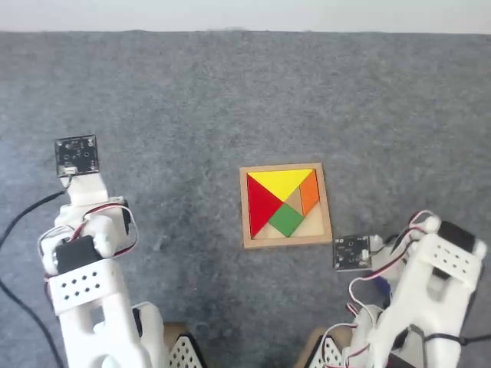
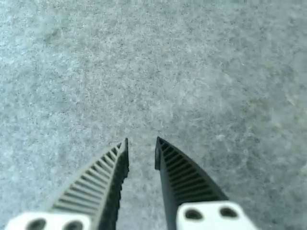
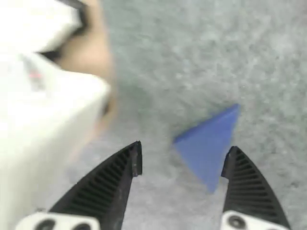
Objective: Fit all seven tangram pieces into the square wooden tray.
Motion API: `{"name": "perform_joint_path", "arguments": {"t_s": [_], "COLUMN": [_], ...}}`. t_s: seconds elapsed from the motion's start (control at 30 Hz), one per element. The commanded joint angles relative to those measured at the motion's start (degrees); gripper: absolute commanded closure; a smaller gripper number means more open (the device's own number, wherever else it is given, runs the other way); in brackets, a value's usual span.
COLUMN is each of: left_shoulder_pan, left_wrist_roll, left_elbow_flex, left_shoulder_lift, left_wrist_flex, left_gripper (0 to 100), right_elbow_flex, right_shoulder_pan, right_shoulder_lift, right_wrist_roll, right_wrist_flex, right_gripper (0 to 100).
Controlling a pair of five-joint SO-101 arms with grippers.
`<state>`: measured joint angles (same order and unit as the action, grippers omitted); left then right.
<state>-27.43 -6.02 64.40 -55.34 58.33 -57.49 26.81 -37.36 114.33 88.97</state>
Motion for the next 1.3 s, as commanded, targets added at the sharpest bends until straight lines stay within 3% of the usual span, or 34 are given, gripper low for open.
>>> {"name": "perform_joint_path", "arguments": {"t_s": [0.0,0.3,0.7,1.07,1.13,1.27], "left_shoulder_pan": [-0.8,-0.8,-0.8,-0.9,-0.9,-1.0], "left_wrist_roll": [-0.7,-0.7,-0.7,-0.7,-0.7,-0.7], "left_elbow_flex": [-2.3,-2.4,-2.4,-2.4,-2.4,-2.4], "left_shoulder_lift": [-1.2,-1.2,-1.2,-1.2,-1.2,-1.2], "left_wrist_flex": [-1.5,-1.5,-1.5,-1.4,-1.4,-1.4], "left_gripper": [91,91,91,91,91,91], "right_elbow_flex": [7.4,-7.6,-9.1,-17.6,-18.5,-19.1], "right_shoulder_pan": [-0.5,1.5,3.3,3.9,3.8,3.8], "right_shoulder_lift": [-1.6,-1.1,-1.0,-1.0,-1.0,-1.0], "right_wrist_roll": [0.4,-2.6,1.8,2.5,2.5,2.5], "right_wrist_flex": [12.4,-15.3,-16.6,-28.5,-29.0,-28.8], "right_gripper": [73.2,72.1,70.5,70.8,73.4,89.0]}}
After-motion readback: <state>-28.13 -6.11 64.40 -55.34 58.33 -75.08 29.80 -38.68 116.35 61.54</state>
